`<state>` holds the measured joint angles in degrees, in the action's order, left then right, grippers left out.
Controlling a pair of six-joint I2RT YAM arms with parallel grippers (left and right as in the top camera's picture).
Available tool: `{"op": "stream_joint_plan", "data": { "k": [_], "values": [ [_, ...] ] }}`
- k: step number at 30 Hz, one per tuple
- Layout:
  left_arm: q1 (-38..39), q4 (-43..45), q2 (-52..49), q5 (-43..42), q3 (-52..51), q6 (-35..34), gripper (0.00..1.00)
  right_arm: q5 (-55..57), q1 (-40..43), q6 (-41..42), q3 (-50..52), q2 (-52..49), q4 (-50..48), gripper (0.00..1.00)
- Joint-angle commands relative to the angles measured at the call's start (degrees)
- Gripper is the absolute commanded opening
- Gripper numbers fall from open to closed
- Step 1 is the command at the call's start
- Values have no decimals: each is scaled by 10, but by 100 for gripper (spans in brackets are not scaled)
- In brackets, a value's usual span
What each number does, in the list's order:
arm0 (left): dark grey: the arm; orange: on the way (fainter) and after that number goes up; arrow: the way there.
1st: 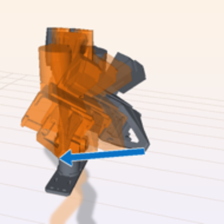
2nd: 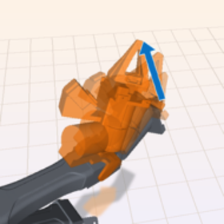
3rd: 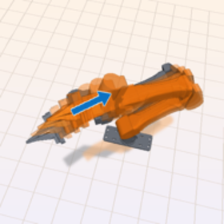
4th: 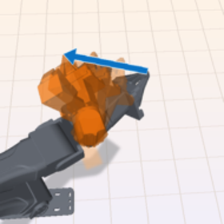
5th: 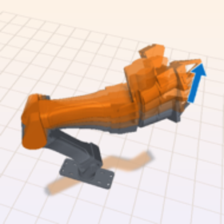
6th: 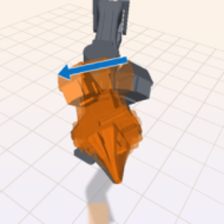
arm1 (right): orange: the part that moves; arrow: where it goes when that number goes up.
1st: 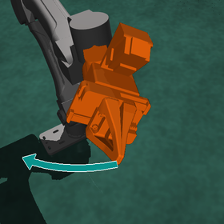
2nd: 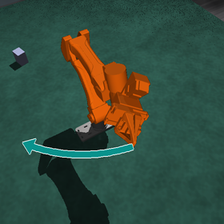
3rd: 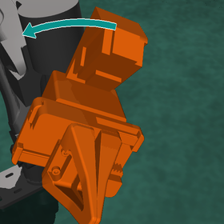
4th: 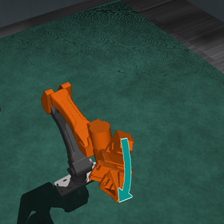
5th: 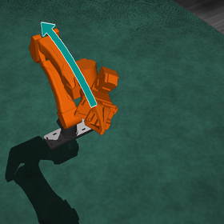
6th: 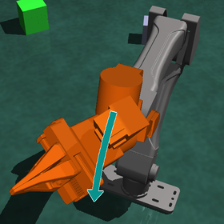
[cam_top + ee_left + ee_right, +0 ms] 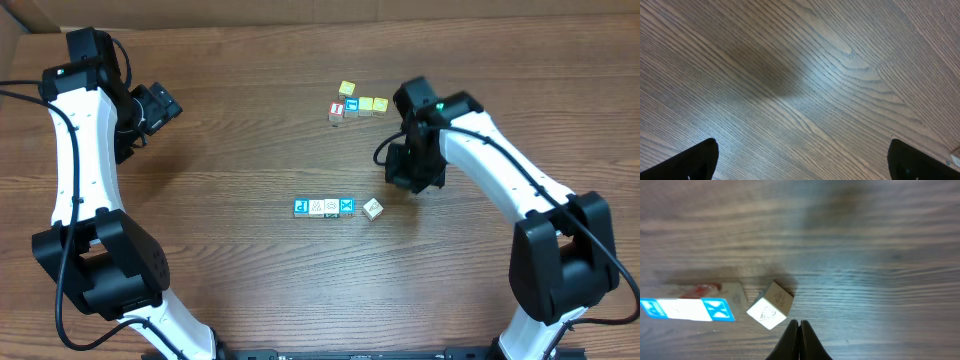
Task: Flip 5 blocks
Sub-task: 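Push the '4' block left against the X block with the right gripper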
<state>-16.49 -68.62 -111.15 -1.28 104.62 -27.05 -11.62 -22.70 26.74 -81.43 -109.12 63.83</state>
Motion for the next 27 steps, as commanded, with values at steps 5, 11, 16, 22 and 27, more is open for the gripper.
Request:
{"op": "stream_joint_plan", "data": {
  "k": [5,11,16,22,27],
  "values": [
    [4,0,6,2,9,2,100,-80,-16,20,110,8,-82,4],
    [4,0,6,2,9,2,100,-81,-16,20,129,8,-113,4],
    [4,0,6,2,9,2,100,-82,-16,20,129,8,-137,4],
    [4,0,6,2,9,2,100,-81,-16,20,129,8,-163,4],
    [4,0,6,2,9,2,100,-73,-16,19,129,8,-164,6]
  ]
}}
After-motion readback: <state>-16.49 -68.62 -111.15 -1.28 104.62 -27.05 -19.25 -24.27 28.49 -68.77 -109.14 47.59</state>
